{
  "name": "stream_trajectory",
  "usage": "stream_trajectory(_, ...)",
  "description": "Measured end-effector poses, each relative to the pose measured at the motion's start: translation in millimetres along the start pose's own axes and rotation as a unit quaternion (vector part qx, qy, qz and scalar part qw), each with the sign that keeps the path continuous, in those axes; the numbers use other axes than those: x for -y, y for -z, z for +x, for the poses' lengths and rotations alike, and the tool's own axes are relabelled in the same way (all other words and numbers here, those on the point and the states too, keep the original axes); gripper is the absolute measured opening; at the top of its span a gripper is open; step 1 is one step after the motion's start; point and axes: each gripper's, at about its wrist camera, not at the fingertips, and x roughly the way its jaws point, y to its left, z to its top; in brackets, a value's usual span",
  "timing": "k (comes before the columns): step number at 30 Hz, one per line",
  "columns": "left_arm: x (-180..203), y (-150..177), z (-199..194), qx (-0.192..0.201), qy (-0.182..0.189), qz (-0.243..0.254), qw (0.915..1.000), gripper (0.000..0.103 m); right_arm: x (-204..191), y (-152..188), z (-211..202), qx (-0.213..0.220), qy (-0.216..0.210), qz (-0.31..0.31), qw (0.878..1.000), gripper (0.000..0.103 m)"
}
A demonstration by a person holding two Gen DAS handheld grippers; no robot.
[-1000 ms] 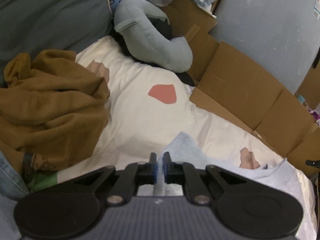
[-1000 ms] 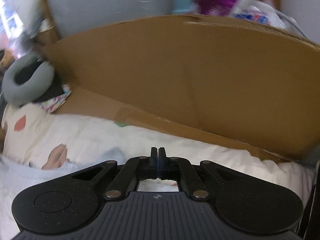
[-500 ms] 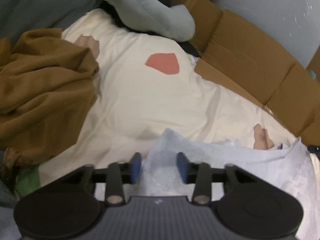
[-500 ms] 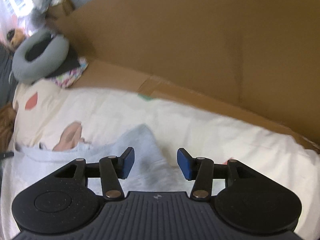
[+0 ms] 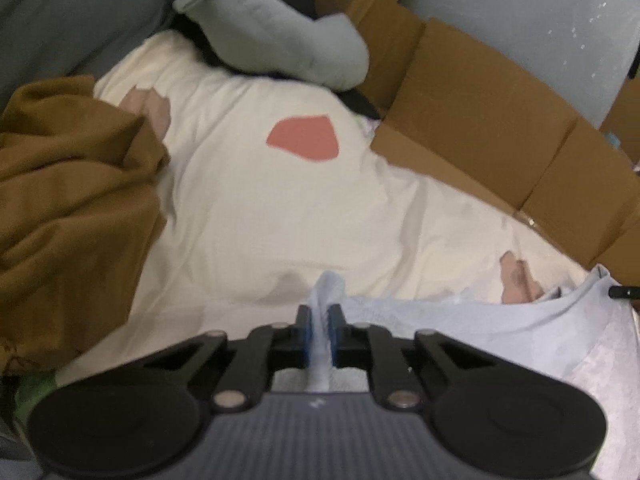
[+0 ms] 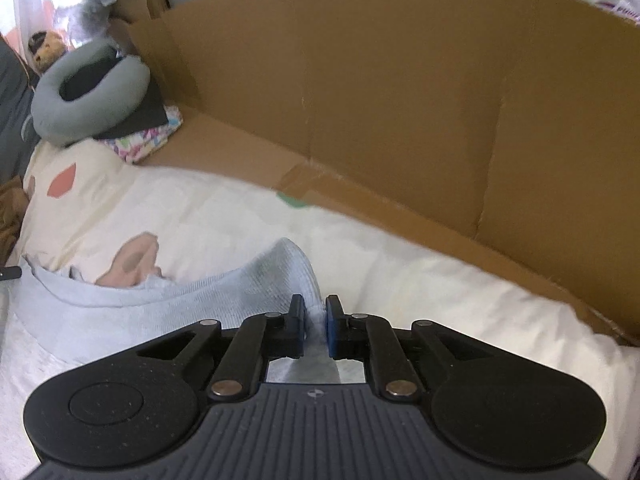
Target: Fold clothes
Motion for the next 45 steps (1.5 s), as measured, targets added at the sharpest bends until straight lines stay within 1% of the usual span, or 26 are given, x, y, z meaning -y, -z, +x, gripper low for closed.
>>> stream_trajectory(2,0,0,-2,0.009,-0.002,0.003,1.0,0.008,2,-1,-3,0.002,0.005,0.001,1.0,0.009)
stream_trajectory(7,-5,-2,-8,0.035,0.004,-0.019,0.9992,0.008,3,-1,-3,0.01,0.015,0.008,1.0,0.009)
stream_trajectory(10,-4,-3,-4,0.03,0.0,-0.012,0.9995,0.008,2,-1,3,0.009,0.024,0.007,1.0,0.009)
stream_trajectory(16,-5,2,22,-0.013,-0.026,-0.003,0.9996,0.008,0,6,28,-0.021,0.048,0.003,0.999,0.01)
stream_trajectory(18,-6,4,30,-0.026,-0.033,-0.007,0.9991,0.011,-1,9,36,-0.03,0.055,0.006,0.998,0.013)
stream_trajectory(21,-5,-1,26,-0.03,-0.038,-0.011,0.9987,0.019,2,6,32,-0.027,0.051,0.026,0.998,0.017)
stream_trajectory(22,-5,-2,23,-0.029,-0.038,-0.011,0.9988,0.024,2,5,27,-0.024,0.048,0.025,0.998,0.018)
stream_trajectory(23,-5,-3,17,-0.025,-0.039,-0.012,0.9989,0.025,3,4,22,-0.02,0.046,0.023,0.998,0.023)
stream_trajectory(24,-5,-4,10,-0.02,-0.039,-0.012,0.999,0.025,3,3,15,-0.015,0.046,0.022,0.999,0.029)
stream_trajectory(26,-3,-3,-4,-0.012,-0.042,-0.008,0.999,0.027,3,0,1,-0.005,0.047,0.02,0.999,0.032)
stream_trajectory(29,5,5,-23,-0.01,-0.043,0.013,0.999,0.03,6,1,-19,0.002,0.039,0.025,0.999,0.032)
stream_trajectory(31,17,12,-32,-0.013,-0.038,0.037,0.9985,0.031,6,5,-30,0.004,0.035,0.025,0.999,0.033)
stream_trajectory(34,34,22,-39,-0.016,-0.026,0.059,0.9978,0.032,4,13,-44,0.004,0.028,0.025,0.999,0.033)
stream_trajectory(37,48,27,-35,-0.02,-0.015,0.067,0.9974,0.033,-1,26,-52,-0.003,0.023,0.024,0.999,0.033)
stream_trajectory(40,60,29,-25,-0.032,-0.005,0.066,0.9973,0.033,-7,38,-55,-0.012,0.022,0.011,1.0,0.033)
stream_trajectory(42,67,29,-17,-0.04,-0.003,0.071,0.9966,0.039,-10,45,-55,-0.018,0.02,0.006,1.0,0.033)
stream_trajectory(44,74,30,-8,-0.052,-0.002,0.079,0.9955,0.054,-12,49,-53,-0.023,0.017,0.003,1.0,0.033)
stream_trajectory(45,77,30,-3,-0.059,-0.004,0.085,0.9947,0.055,-13,51,-51,-0.026,0.015,0.001,1.0,0.034)
